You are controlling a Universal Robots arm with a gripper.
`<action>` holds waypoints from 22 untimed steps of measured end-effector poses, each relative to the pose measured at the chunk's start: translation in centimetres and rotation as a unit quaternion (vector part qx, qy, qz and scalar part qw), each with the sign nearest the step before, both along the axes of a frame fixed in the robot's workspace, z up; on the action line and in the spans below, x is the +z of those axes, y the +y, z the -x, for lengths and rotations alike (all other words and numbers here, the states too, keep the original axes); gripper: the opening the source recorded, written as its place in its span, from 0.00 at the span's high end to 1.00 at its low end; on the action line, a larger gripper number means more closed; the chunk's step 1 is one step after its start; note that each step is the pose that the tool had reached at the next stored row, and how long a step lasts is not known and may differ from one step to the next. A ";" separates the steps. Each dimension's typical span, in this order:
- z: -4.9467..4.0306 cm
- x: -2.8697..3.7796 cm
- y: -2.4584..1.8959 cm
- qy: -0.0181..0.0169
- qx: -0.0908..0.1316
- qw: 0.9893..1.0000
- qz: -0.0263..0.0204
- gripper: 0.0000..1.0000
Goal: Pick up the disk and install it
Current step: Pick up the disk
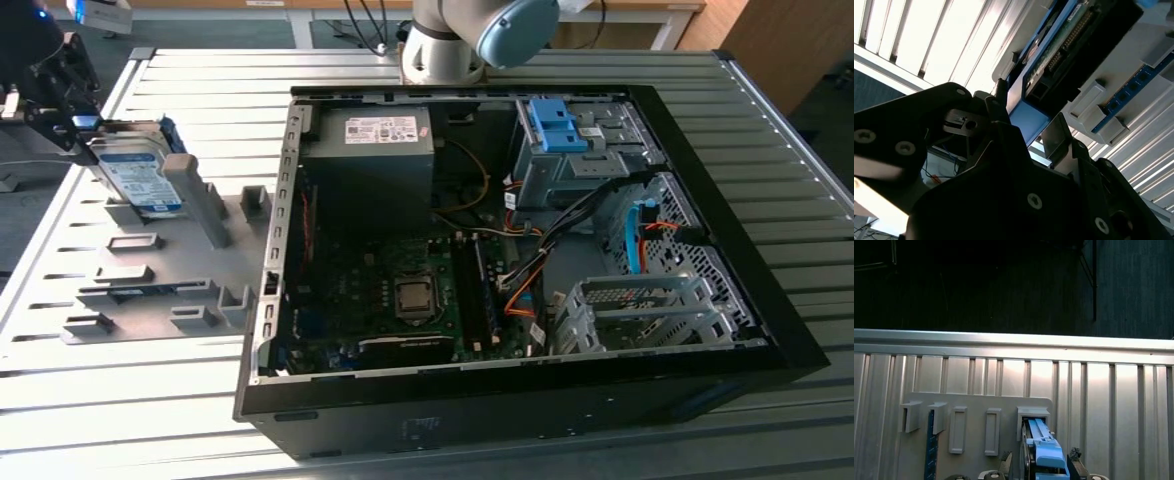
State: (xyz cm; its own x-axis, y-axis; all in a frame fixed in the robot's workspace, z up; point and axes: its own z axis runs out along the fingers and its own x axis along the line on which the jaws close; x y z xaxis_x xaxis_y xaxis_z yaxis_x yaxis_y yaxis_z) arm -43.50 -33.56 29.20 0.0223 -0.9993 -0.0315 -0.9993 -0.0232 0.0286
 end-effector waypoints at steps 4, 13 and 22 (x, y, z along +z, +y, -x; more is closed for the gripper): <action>0.00 0.00 0.00 0.000 0.000 1.000 0.000 0.46; 0.00 0.00 0.00 0.000 0.000 1.000 0.000 0.55; -0.04 -0.02 -0.09 0.000 -0.008 1.000 0.000 0.55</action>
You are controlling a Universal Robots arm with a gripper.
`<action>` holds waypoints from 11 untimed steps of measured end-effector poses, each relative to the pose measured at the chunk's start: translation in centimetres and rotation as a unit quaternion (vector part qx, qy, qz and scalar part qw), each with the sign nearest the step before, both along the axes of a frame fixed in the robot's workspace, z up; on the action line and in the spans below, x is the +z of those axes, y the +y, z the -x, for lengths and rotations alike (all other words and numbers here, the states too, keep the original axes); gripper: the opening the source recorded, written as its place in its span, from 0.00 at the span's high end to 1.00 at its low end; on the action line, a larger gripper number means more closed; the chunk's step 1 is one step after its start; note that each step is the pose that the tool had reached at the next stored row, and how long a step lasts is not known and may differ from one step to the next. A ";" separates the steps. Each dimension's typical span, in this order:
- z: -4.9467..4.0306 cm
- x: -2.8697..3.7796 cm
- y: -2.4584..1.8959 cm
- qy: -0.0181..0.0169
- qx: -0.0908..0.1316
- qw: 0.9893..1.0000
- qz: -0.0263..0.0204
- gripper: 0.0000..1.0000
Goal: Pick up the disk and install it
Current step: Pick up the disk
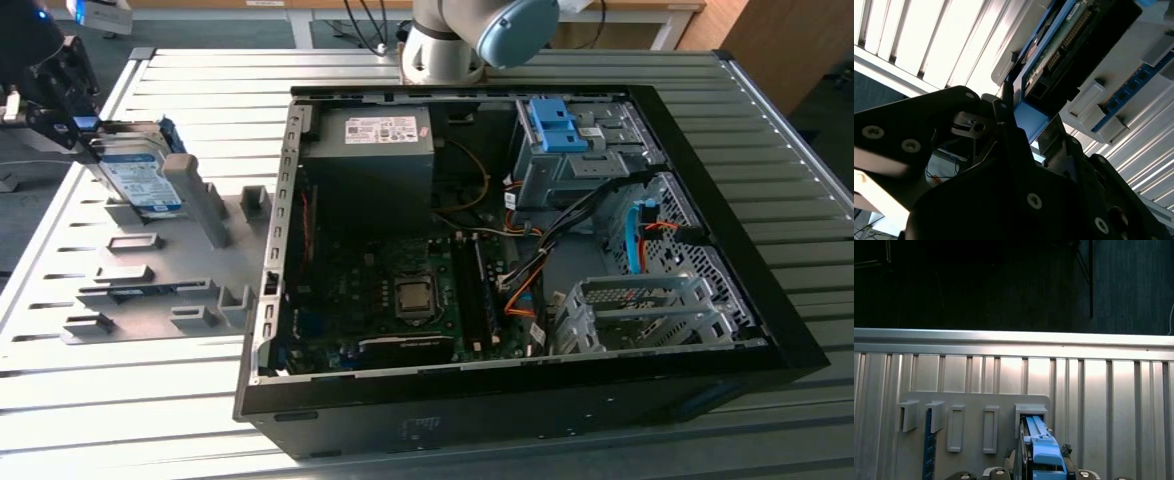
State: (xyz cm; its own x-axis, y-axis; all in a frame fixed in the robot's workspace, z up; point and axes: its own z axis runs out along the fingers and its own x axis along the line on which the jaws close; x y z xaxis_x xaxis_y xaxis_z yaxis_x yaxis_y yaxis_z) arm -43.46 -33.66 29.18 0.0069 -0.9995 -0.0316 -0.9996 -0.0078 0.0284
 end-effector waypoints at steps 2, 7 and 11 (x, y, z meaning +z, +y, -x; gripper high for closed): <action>-0.01 0.00 -0.01 0.000 -0.006 1.000 0.000 0.55; -0.01 0.21 -0.01 0.000 -0.006 1.000 0.000 0.55; -0.02 0.22 0.01 0.000 -0.017 1.000 0.003 0.55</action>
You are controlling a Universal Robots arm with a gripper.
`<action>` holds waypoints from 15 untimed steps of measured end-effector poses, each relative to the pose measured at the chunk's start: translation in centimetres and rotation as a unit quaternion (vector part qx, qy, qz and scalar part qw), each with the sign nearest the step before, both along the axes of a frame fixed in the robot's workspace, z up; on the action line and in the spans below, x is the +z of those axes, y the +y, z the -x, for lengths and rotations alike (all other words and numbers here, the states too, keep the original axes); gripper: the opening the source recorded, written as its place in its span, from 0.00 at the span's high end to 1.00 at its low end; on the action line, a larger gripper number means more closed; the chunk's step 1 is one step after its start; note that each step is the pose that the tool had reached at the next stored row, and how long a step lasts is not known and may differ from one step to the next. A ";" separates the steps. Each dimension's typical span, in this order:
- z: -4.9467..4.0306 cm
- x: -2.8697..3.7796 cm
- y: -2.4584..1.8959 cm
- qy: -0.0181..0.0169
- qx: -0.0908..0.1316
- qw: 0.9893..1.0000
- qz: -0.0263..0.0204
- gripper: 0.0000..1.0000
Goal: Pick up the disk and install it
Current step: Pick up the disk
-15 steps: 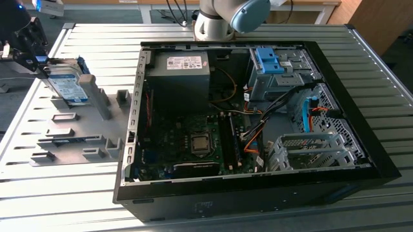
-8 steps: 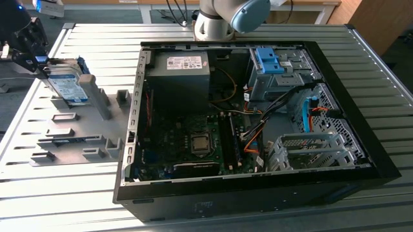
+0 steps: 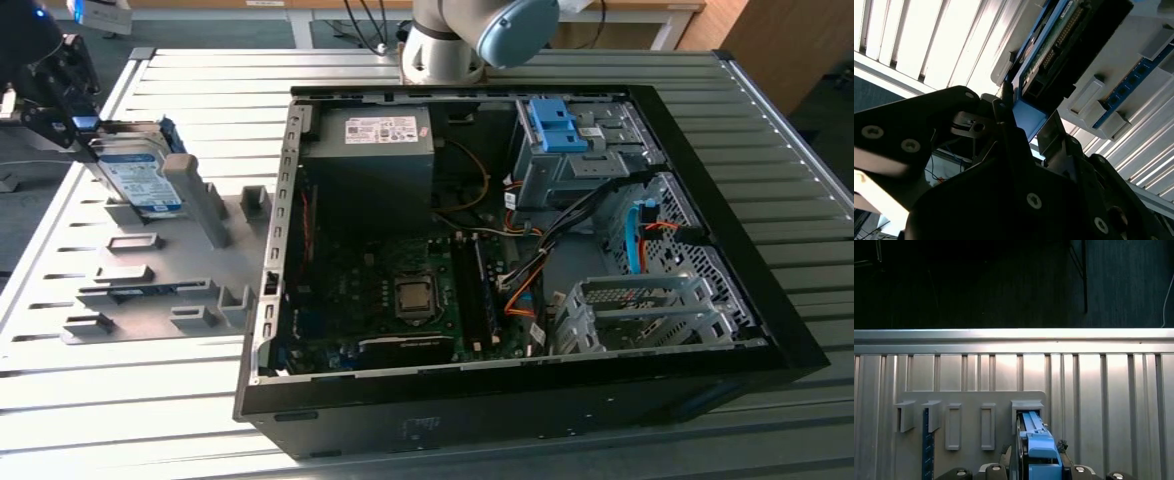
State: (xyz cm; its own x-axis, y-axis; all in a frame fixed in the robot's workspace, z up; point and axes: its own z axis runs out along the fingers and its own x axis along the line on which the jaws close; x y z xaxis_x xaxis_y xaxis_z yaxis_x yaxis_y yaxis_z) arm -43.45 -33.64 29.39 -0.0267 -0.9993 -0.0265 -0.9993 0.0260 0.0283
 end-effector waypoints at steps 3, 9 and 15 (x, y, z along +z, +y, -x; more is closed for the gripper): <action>0.00 0.00 0.00 0.000 -0.005 1.000 0.001 0.55; 0.00 -0.21 0.00 0.000 -0.005 1.000 0.001 0.55; 0.00 -0.32 0.00 0.000 -0.005 1.000 0.001 0.56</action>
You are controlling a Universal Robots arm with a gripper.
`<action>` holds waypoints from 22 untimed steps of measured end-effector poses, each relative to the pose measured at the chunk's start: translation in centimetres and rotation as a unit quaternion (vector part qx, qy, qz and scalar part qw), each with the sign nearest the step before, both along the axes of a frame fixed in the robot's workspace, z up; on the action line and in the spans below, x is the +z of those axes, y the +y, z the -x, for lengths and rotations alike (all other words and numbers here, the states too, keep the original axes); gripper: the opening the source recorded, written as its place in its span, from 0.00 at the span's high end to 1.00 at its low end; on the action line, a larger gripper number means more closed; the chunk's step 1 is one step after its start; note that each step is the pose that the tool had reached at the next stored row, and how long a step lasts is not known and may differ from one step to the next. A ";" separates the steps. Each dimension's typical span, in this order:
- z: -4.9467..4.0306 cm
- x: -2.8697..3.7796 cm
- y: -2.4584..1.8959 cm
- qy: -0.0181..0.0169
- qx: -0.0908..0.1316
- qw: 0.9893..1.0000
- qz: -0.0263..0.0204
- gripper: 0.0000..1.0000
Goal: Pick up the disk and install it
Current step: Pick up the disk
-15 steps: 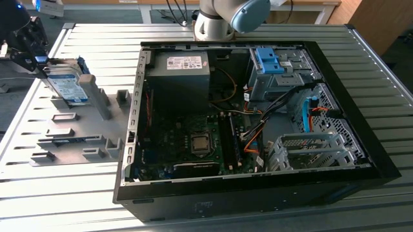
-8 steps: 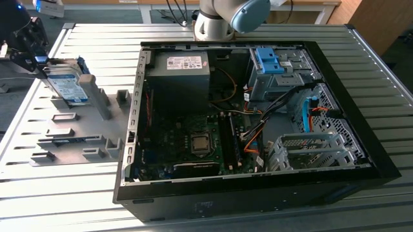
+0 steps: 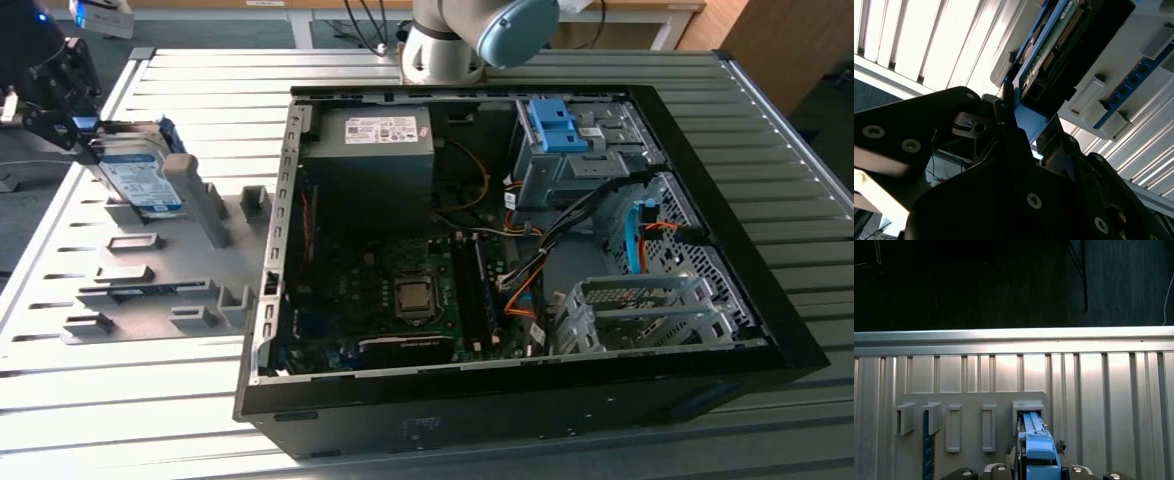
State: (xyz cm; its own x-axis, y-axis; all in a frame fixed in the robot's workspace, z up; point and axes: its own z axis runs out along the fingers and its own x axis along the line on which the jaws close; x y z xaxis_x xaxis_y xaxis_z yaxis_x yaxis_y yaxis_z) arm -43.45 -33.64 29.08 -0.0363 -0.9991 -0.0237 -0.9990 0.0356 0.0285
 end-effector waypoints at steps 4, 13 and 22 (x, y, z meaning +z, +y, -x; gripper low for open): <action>0.00 -0.03 0.00 0.000 0.000 1.000 0.001 0.63; 0.00 -0.04 0.00 0.000 0.000 1.000 0.001 0.63; 0.00 0.49 0.00 0.000 0.000 1.000 0.001 0.63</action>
State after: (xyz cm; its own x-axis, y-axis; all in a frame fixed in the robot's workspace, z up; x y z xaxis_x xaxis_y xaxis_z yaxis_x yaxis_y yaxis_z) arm -43.45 -33.64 29.56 -0.0363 -0.9991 -0.0212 -0.9990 0.0357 0.0283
